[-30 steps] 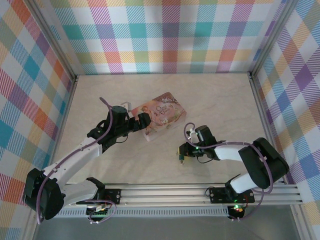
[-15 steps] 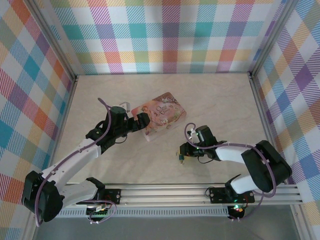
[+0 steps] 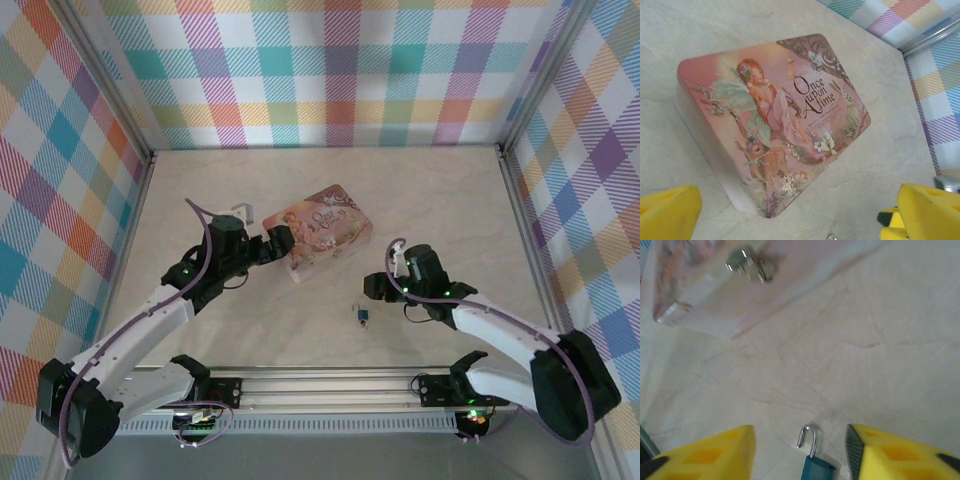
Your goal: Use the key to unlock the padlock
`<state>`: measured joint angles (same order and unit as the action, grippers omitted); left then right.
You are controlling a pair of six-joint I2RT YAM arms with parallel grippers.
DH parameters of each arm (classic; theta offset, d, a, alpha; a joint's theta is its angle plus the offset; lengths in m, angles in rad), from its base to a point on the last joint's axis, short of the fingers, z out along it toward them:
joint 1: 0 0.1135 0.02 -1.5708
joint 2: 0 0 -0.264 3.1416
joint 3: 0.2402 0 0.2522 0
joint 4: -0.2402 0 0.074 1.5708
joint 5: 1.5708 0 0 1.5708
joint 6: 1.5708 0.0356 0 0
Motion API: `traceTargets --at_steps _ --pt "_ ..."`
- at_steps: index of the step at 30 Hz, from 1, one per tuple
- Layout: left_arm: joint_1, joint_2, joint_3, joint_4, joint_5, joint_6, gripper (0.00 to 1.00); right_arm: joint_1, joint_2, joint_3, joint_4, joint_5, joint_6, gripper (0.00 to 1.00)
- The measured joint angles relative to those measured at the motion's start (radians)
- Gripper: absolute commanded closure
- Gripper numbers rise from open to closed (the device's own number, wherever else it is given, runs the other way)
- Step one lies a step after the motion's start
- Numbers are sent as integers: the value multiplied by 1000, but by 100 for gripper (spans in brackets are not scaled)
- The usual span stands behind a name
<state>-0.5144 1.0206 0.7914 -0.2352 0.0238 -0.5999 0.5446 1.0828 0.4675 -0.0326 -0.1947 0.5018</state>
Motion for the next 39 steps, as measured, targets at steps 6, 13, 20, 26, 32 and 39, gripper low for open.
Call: traceTargets --at_steps 6,13,20,26,32,39 --pt "0 -81 0 -6 -50 30 0 -36 -138 58 -80 122 -89 21" --pt "0 -190 -23 -45 -166 44 0 -160 -201 60 -95 206 -148 0" --pt "0 -245 -35 -88 -229 53 0 -260 -199 60 -72 283 -183 0" --pt "0 -262 -35 -104 -253 67 0 -373 -165 56 8 352 -209 0" --pt "0 -264 -35 -104 -264 71 0 -421 -73 11 152 411 -301 0" --pt "0 -261 -35 -105 -274 71 0 -428 84 -93 381 418 -380 0"
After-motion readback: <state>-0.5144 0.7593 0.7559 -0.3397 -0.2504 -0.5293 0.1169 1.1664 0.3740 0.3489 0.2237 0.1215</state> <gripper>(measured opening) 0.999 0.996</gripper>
